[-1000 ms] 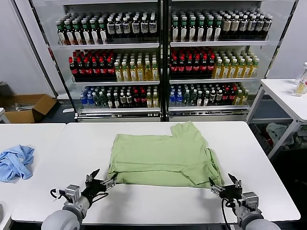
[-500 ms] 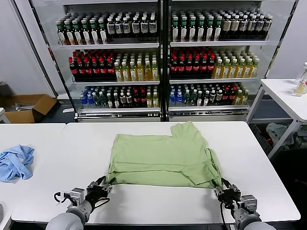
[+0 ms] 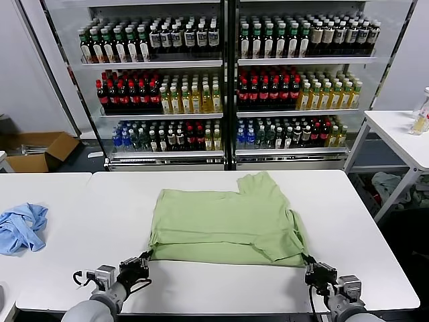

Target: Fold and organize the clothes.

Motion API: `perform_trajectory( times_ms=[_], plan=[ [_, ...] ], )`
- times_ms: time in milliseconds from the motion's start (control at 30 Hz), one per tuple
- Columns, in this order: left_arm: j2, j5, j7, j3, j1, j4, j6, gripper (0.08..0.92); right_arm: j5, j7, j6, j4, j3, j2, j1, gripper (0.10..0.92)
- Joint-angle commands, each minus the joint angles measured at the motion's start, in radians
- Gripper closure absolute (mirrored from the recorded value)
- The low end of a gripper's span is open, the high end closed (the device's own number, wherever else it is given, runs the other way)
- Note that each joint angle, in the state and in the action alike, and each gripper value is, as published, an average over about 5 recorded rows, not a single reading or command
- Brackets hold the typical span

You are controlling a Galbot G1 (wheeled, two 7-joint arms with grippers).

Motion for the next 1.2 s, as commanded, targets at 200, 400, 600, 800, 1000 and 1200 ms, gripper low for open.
perform_trajectory(
  times_ms=[200, 400, 600, 800, 1000, 1200],
  plan=[
    [0.035, -0.074, 0.0, -0.143, 0.328, -0.248, -0.029, 0.908, -0.012, -0.008, 0.03, 0.204, 0.115, -0.03, -0.268, 0.914],
    [0.036, -0.062, -0.004, -0.152, 0.371, -0.252, -0.044, 0.908, -0.073, -0.017, 0.06, 0.198, 0.108, -0.016, -0.325, 0.914],
    [0.031, 0.004, -0.019, -0.15, 0.362, -0.253, -0.002, 0.902, -0.106, -0.021, 0.008, 0.215, 0.095, -0.003, -0.334, 0.887],
    [0.07, -0.126, -0.02, -0.278, 0.307, -0.301, 0.023, 0.779, -0.025, -0.01, -0.09, 0.281, 0.197, -0.07, -0.242, 0.726],
    [0.101, -0.132, -0.028, -0.253, 0.152, -0.322, -0.031, 0.606, 0.071, -0.023, -0.132, 0.154, 0.142, -0.105, 0.173, 0.553],
    [0.108, -0.152, -0.027, -0.092, -0.098, -0.131, 0.003, 0.433, 0.088, 0.038, -0.133, -0.114, -0.152, -0.034, 0.587, 0.38]
  ],
)
